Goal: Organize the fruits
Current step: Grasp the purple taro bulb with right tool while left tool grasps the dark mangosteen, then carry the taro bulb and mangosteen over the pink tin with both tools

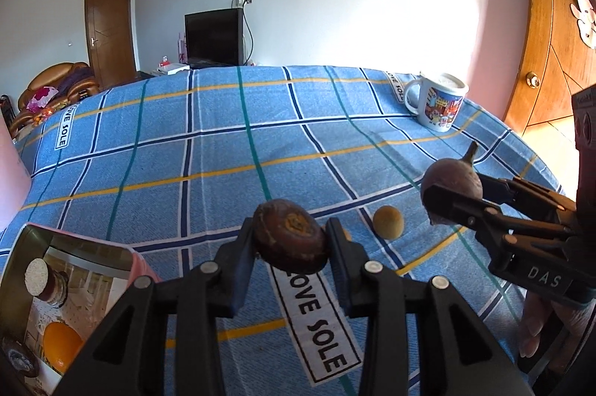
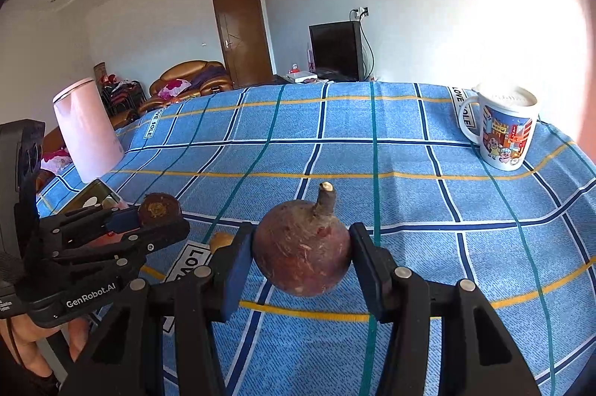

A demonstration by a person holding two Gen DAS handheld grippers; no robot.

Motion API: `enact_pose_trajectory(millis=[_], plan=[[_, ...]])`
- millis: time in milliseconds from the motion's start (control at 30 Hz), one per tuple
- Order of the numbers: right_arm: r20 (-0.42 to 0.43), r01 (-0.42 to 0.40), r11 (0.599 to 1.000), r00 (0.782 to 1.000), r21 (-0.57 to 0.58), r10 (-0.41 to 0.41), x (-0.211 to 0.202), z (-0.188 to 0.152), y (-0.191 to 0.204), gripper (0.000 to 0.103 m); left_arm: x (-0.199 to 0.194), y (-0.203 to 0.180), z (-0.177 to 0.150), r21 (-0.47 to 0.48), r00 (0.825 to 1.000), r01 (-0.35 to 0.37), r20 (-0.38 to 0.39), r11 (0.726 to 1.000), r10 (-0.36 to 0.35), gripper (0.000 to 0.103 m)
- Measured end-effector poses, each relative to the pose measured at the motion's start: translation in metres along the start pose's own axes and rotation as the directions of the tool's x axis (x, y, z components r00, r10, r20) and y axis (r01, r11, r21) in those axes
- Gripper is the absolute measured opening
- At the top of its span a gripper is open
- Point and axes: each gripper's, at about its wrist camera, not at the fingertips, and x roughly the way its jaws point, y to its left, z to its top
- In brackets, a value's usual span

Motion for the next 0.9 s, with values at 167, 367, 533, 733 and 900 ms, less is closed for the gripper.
enact_pose_trajectory(millis=[167, 367, 533, 733, 900], plan=[[0.025, -0.002, 1.0, 1.0, -0.008, 0.002, -0.005, 0.0, 0.002, 0.053, -0.009, -0.002, 0.0, 0.008, 0.998, -0.012, 0.055, 1.0, 0.011, 0.039], [0.062, -0.004, 1.0, 0.998, -0.025, 0.006, -0.011, -0.001, 0.004, 0.053, -0.017, 0.0, -0.001, 0.005, 0.995, -0.016, 0.1, 1.0, 0.016, 0.039], [0.086, -0.008, 0.999, 0.996, -0.035, 0.011, -0.015, -0.001, 0.005, 0.053, -0.025, -0.001, -0.003, 0.007, 0.99, -0.021, 0.136, 1.0, 0.02, 0.039], [0.12, -0.006, 0.999, 0.993, -0.052, 0.012, -0.022, -0.002, 0.009, 0.054, -0.031, -0.002, -0.006, 0.013, 0.986, -0.029, 0.167, 0.999, 0.027, 0.039], [0.138, -0.006, 0.998, 0.99, -0.062, 0.014, -0.025, -0.004, 0.011, 0.054, -0.037, -0.003, -0.007, 0.017, 0.98, -0.038, 0.196, 0.999, 0.034, 0.039]])
